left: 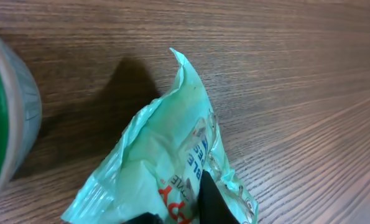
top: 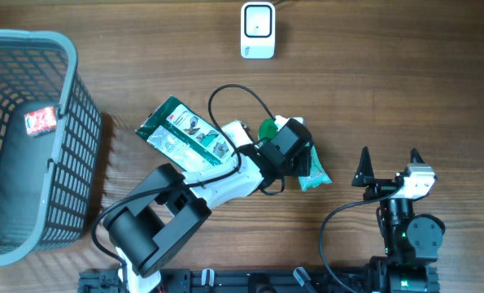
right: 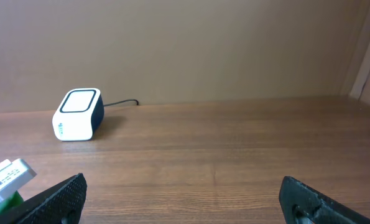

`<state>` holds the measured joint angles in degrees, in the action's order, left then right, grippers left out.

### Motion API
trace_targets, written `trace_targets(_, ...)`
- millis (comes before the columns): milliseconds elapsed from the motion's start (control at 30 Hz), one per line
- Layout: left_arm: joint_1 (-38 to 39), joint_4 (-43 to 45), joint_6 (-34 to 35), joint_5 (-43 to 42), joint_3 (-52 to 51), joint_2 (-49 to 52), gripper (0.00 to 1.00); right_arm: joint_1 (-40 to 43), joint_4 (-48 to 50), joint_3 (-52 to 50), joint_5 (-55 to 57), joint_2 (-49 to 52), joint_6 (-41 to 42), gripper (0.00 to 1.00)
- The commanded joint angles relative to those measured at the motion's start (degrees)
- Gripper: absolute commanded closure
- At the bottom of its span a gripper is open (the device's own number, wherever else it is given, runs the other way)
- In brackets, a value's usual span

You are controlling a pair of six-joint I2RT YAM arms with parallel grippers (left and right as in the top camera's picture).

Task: Scan the item barcode
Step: 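Carry the teal pack out and set it right of the jar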

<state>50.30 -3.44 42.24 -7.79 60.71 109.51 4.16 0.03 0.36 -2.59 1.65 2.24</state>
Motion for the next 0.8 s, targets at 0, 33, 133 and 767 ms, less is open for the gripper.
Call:
trace_targets(0,0.44,-0.48,1.75,-2.91,0.35,-0.26,0.68,-0.09,0.11,-0.07,-0.46,-0.24,-0.61,0.00)
trace_targets(33,0.63,-0.50,1.75,-3.58,0.35,-0.46,0.59,-0.09,0.11,-0.07,-0.46,-0.24,-0.59,0.00)
trace_targets(133,1.38,-2.19,1.70,-3.45,0.42,-3.69,0.16,-0.09,0.11,-0.07,-0.46,-0.24,-0.61,0.00)
trace_targets(767,-14.32,1.03,-13.84,86.29,0.50,-47.28,0.00,-0.09,0.11,-0.07,-0.46,-0.24,-0.59,0.00)
